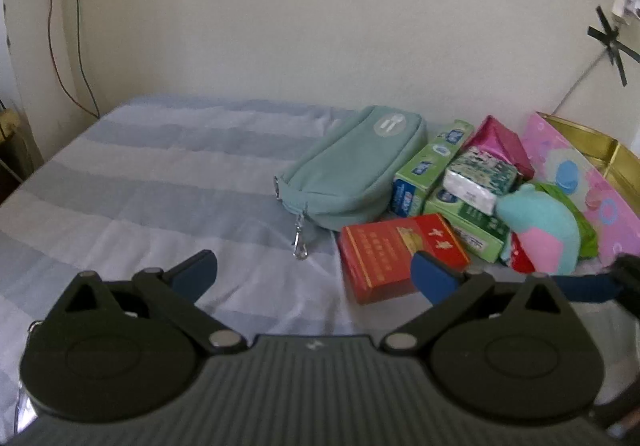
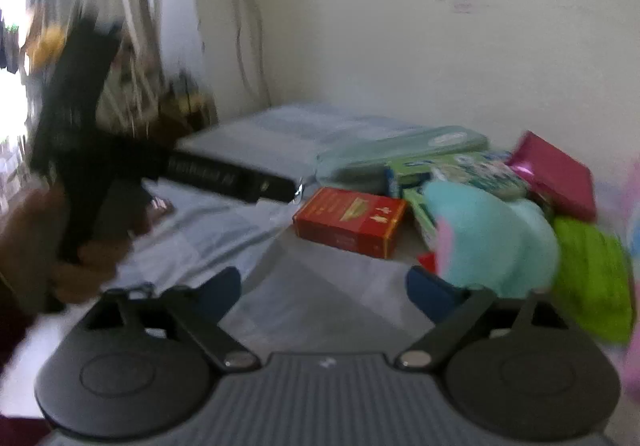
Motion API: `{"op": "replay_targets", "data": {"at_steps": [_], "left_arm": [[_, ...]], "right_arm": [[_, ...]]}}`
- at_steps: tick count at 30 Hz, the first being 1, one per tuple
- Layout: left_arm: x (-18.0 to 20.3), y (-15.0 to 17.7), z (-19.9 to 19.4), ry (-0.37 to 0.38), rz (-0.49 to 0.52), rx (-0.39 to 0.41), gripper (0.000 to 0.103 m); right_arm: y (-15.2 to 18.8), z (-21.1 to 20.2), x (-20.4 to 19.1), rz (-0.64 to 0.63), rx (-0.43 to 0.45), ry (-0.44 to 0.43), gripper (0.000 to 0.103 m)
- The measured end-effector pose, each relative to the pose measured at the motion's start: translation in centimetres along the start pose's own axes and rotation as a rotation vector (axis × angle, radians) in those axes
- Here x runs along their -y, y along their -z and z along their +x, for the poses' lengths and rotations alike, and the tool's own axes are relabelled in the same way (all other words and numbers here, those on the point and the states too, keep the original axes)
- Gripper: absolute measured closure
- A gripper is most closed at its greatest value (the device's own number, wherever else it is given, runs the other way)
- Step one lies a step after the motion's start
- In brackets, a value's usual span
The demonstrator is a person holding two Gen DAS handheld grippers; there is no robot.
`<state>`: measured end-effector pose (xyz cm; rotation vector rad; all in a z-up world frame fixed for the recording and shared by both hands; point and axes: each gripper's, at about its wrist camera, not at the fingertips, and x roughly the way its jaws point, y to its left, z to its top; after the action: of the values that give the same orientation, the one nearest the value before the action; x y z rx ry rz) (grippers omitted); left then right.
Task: Organize objects
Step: 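Grasp the red box with the left gripper, then carry the red box into the pink tin and release it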
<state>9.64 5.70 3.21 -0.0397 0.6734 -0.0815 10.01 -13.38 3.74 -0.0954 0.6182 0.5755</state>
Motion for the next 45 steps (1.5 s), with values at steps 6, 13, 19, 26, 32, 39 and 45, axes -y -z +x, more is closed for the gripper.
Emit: {"op": "replay_targets", "data": {"at_steps": [6,13,19,26,32,39,45], "left_arm": [[-3.6,-1.6,2.0,0.135,-0.094,-0.084,0.019],[-3.5,-0.9,3.5,0.200,-0.102,-0.130,0.032],[-3.9,-0.9,3.4,0.205,-0.109,-0.131,0.032],[-4.0,-0.8,4.5,0.256,-0.152,-0.156,0.045],[-1.5,0.5,0.1,0.236,-0.096,-0.102,0.046],[5.8,-2.8,-5.3,0.325,0.032,0.046,0.046],[19.6,-5.5,-3.9,0.467,0.249,0.125,0.045]], "right_arm": [[-1.0,4.8,-0.5,-0.101,-0.076,0.119,0.020],[-1.3,5.6,-1.8,-0.136,-0.116,0.145,0.017],[-1.9,7.2,-0.8,-0.164,-0.134,0.184,0.012],[-2.6,8.0,-0.4,-0.143,-0.144,0.088,0.031],[-1.1,3.8,-1.0,-0.084,-0.096,0.066,0.032],[0.1,-5.1,-0.7,-0.140,0.156,0.263,0.032],[1.7,-11.8,7.4,-0.013,0.231,0.520,0.032]]}}
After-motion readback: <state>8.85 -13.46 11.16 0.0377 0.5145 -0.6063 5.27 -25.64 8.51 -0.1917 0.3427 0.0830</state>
